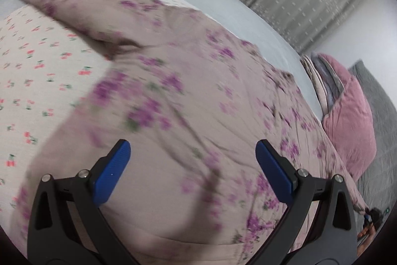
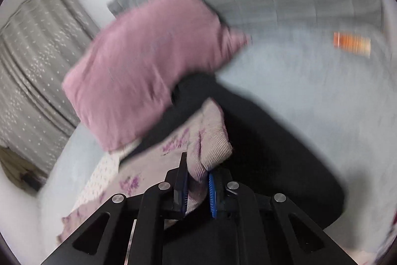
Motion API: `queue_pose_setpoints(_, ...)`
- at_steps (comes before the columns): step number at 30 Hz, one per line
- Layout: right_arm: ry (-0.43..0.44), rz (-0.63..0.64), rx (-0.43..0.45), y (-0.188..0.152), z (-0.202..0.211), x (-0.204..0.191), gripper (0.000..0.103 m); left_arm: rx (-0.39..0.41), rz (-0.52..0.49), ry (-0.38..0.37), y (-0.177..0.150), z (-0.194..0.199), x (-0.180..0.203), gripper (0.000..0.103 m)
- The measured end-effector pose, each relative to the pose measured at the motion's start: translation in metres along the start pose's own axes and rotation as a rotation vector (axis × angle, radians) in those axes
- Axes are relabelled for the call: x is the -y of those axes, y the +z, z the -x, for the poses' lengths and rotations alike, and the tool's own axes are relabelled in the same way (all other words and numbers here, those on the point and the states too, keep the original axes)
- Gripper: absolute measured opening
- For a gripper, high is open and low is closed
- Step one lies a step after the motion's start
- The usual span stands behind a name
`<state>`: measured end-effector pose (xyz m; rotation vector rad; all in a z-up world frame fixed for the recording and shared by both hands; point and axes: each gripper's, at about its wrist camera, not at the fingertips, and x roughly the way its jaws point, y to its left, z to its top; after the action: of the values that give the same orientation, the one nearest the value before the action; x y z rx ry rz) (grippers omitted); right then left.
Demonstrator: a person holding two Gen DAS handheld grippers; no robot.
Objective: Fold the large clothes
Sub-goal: 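Grasp the sleeve cuff with the right gripper and lift it, then lay the held sleeve across the jacket body and open the right gripper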
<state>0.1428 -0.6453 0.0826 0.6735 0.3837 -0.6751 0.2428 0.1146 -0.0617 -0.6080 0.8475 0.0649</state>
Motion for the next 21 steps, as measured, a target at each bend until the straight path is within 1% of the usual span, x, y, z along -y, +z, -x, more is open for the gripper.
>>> queue_pose_setpoints(2, -0.084, 0.112, 0.09, 0.008, 0.01, -0.019, 0.012, 0.007, 0.057, -0.003, 0.013, 0.007, -0.021, 0.1)
queue_pose_setpoints(3, -0.146, 0.169, 0.104, 0.011, 0.003, -0.028, 0.012, 0.017, 0.083, -0.002, 0.018, 0.01, -0.029, 0.1)
queue_pose_setpoints(4, -0.2, 0.205, 0.095, 0.016, -0.008, -0.034, 0.012, 0.036, 0.119, 0.013, 0.024, 0.016, -0.041, 0.1)
queue_pose_setpoints(5, -0.237, 0.219, 0.057, 0.016, -0.022, -0.035, 0.012, 0.049, 0.138, 0.024, 0.027, 0.019, -0.048, 0.1)
queue_pose_setpoints(6, -0.254, 0.21, 0.018, 0.017, -0.034, -0.036, 0.012, 0.067, 0.166, 0.04, 0.031, 0.024, -0.059, 0.1)
queue_pose_setpoints(7, -0.252, 0.185, 0.002, 0.017, -0.038, -0.037, 0.012, 0.074, 0.193, 0.053, 0.034, 0.027, -0.07, 0.1)
queue_pose_setpoints(8, -0.236, 0.166, 0.014, 0.019, -0.04, -0.042, 0.012, 0.073, 0.211, 0.06, 0.035, 0.028, -0.075, 0.1)
queue_pose_setpoints(10, -0.166, 0.154, 0.084, 0.017, -0.022, -0.065, 0.012, 0.069, 0.272, 0.054, 0.038, 0.03, -0.09, 0.1)
queue_pose_setpoints(13, -0.07, 0.187, 0.147, 0.023, -0.002, -0.113, 0.012, 0.069, 0.294, 0.056, 0.041, 0.033, -0.097, 0.1)
queue_pose_setpoints(14, 0.003, 0.204, 0.169, 0.026, 0.014, -0.138, 0.012, 0.076, 0.297, 0.064, 0.042, 0.034, -0.099, 0.1)
queue_pose_setpoints(16, 0.097, 0.24, 0.199, 0.028, 0.037, -0.179, 0.012, 0.091, 0.305, 0.073, 0.044, 0.039, -0.101, 0.1)
queue_pose_setpoints(17, 0.156, 0.269, 0.213, 0.027, 0.053, -0.204, 0.012, 0.093, 0.311, 0.066, 0.046, 0.041, -0.104, 0.1)
queue_pose_setpoints(19, 0.277, 0.326, 0.226, 0.015, 0.083, -0.257, 0.012, 0.091, 0.323, 0.047, 0.047, 0.043, -0.105, 0.1)
queue_pose_setpoints(21, 0.373, 0.39, 0.229, -0.005, 0.108, -0.306, 0.012, 0.085, 0.329, 0.033, 0.047, 0.042, -0.105, 0.1)
